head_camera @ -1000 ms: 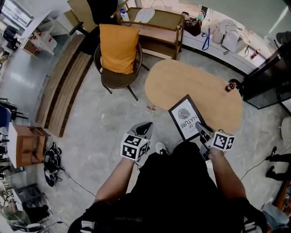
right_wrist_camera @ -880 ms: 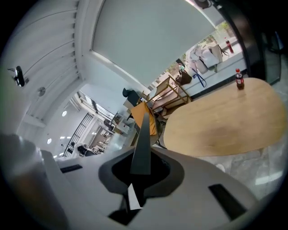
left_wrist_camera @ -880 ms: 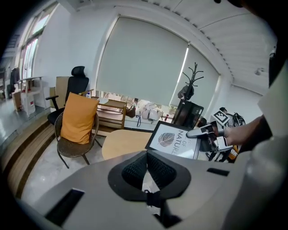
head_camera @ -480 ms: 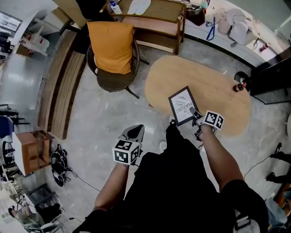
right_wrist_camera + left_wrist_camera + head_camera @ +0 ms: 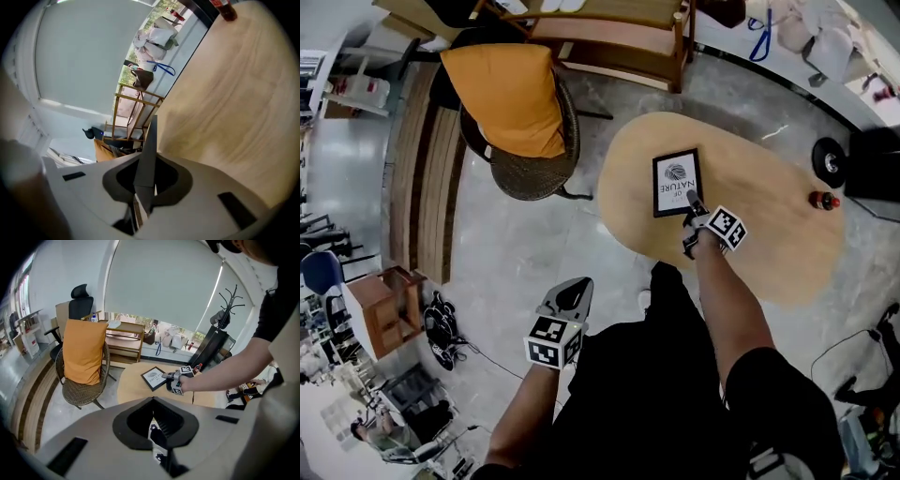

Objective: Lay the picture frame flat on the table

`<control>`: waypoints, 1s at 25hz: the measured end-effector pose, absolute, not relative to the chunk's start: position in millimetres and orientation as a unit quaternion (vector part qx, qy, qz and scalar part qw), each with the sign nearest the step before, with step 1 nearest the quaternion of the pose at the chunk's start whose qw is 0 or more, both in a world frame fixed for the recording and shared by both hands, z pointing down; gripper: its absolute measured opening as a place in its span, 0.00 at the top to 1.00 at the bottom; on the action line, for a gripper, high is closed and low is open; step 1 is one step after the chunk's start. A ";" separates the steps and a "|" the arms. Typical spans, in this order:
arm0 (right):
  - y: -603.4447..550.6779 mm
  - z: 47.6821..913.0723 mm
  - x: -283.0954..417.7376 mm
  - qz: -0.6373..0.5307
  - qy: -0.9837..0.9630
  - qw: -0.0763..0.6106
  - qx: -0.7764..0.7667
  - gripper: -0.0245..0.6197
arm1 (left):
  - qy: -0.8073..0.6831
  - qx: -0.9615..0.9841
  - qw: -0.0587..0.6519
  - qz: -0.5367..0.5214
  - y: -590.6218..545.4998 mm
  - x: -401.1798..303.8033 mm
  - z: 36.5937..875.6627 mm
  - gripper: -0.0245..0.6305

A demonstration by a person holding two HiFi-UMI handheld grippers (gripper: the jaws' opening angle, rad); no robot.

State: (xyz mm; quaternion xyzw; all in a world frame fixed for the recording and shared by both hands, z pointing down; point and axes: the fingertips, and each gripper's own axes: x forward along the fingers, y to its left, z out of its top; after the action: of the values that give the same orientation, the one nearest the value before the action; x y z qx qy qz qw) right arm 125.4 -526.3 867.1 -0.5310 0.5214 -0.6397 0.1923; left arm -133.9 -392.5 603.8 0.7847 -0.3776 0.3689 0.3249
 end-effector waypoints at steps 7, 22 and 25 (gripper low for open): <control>-530.3 931.9 107.2 -0.669 0.448 0.206 -0.556 0.87 | -0.369 0.757 0.353 0.408 -408.6 -129.0 632.6 0.95; -464.8 982.5 33.1 -0.632 0.626 -0.288 -0.354 0.53 | -0.334 0.760 0.365 0.422 -433.5 -111.7 656.9 0.95; -461.4 986.7 35.5 -0.601 0.633 -0.345 -0.344 0.59 | -0.331 0.761 0.371 0.418 -439.9 -106.9 660.9 0.95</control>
State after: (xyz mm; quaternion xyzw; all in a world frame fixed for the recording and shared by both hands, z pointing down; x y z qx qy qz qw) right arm 35.5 -461.4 986.7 -0.3439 0.6330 -0.6014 -0.3455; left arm -106.9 -439.9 660.9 0.7606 -0.3309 0.4176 0.3709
